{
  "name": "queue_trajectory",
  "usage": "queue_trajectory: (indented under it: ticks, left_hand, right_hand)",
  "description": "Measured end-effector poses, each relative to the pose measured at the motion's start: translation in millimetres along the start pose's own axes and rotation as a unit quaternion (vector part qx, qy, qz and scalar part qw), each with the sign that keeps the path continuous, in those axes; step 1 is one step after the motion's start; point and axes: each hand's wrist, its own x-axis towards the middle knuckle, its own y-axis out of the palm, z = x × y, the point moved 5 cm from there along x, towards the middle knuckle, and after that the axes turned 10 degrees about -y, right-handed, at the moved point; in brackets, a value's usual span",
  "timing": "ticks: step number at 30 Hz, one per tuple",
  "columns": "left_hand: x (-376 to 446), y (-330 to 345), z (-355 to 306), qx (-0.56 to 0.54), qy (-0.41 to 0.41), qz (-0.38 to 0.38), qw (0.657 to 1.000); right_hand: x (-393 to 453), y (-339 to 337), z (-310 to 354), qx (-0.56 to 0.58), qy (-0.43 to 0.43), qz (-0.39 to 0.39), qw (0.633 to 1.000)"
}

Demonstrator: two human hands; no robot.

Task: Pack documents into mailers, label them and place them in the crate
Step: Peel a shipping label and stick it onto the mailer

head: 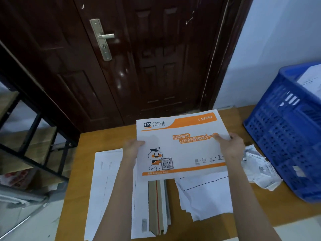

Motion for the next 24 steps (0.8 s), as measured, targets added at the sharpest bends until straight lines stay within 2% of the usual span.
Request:
queue_trajectory:
  ticks: [11,17,24]
  left_hand:
    - [-47,87,-72,0.037,0.110,0.100,0.988]
    - [-86,170,-100,0.059,0.166,0.164,0.971]
    - [-156,282,-100,0.066,0.202,0.212,0.954]
  right_hand:
    - [11,-132,26,0.027,-0.017,-0.144,0.989]
    - [20,-219,8,0.024,-0.013,-0.220,0.975]
    - [41,-331,-35,0.021,-0.013,-0.274,0.961]
